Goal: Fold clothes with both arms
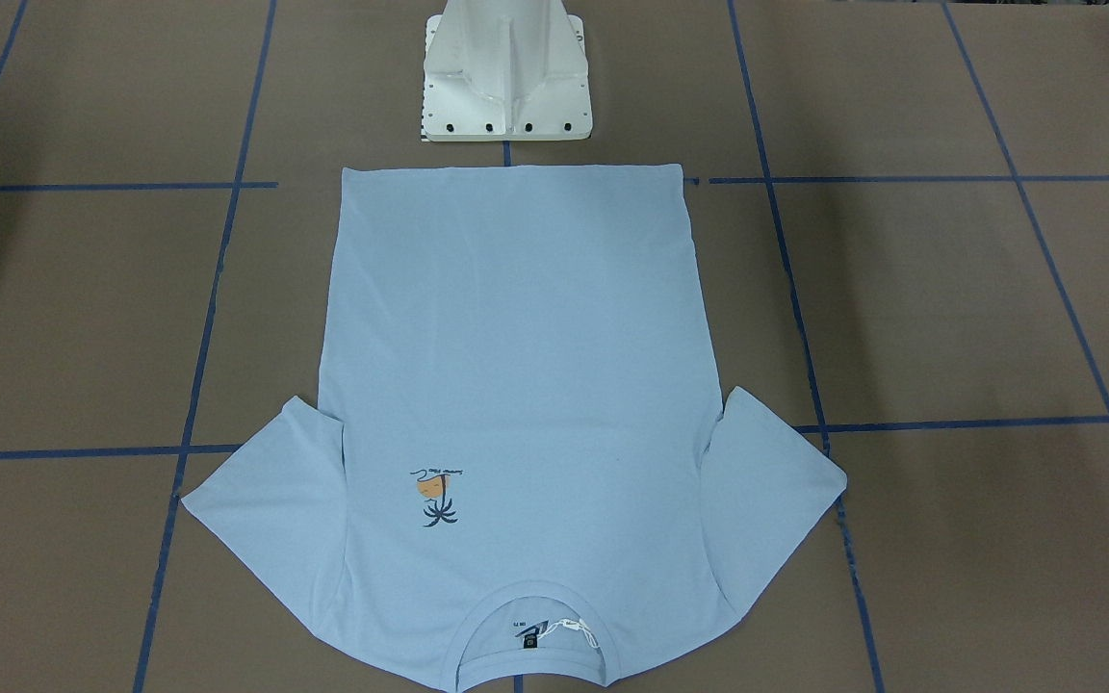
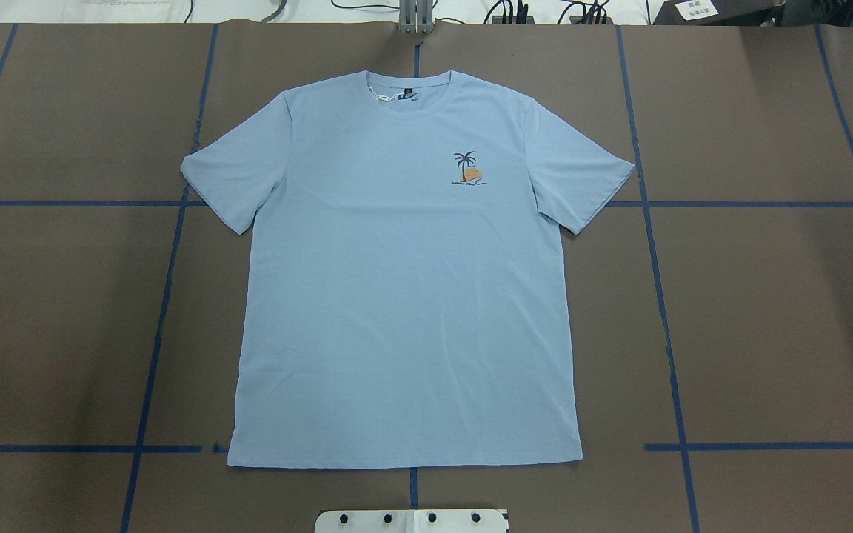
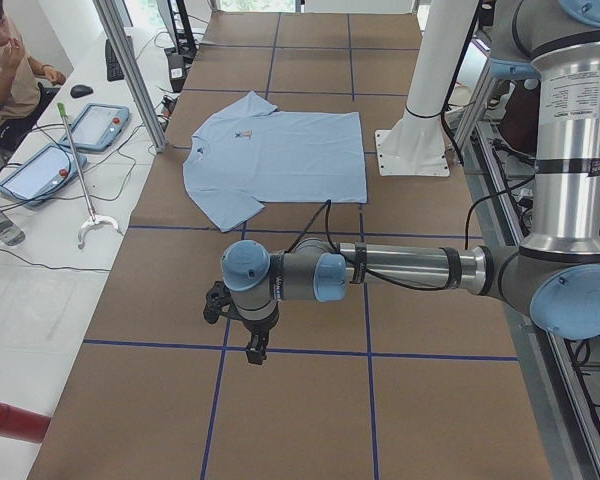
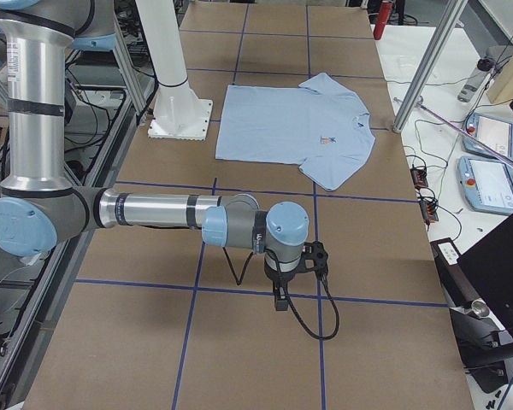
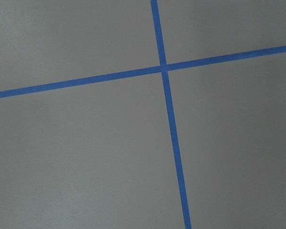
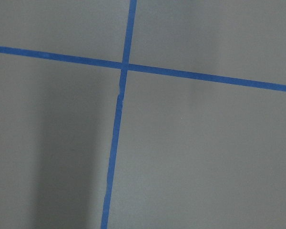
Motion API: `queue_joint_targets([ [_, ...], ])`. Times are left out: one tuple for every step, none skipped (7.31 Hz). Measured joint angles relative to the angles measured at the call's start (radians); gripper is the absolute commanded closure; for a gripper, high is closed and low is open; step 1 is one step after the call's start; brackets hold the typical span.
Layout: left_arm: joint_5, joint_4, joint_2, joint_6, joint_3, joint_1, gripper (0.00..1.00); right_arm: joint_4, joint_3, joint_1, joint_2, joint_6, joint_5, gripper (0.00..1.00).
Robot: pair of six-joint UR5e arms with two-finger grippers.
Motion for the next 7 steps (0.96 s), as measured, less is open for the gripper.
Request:
queue_joint_targets([
  [0.000, -0.001, 0.000, 0.000, -0.002, 0.000, 0.00, 0.000, 0.000, 0.000, 0.000, 0.000, 0.000, 0.00],
  [0.000, -0.002, -0.001, 0.000, -0.007, 0.000, 0.00, 0.001, 0.002, 0.000, 0.000, 0.000, -0.001, 0.00],
  [0.001, -0.002, -0.002, -0.001, -0.017, 0.000, 0.00, 0.002, 0.007, 0.000, 0.002, -0.002, -0.001, 0.00],
  [0.002, -0.002, -0.002, -0.002, -0.029, 0.000, 0.00, 0.003, 0.011, 0.000, 0.011, -0.002, -0.002, 0.00],
  [0.001, -0.003, -0.004, -0.002, -0.037, 0.002, 0.00, 0.021, 0.017, -0.001, 0.026, 0.001, -0.001, 0.00],
  [0.000, -0.012, -0.009, -0.002, -0.045, 0.002, 0.00, 0.077, 0.021, -0.007, 0.038, 0.004, 0.000, 0.00],
  [-0.001, -0.038, -0.018, -0.006, -0.050, 0.002, 0.00, 0.150, 0.013, -0.021, 0.046, 0.014, 0.006, 0.00],
])
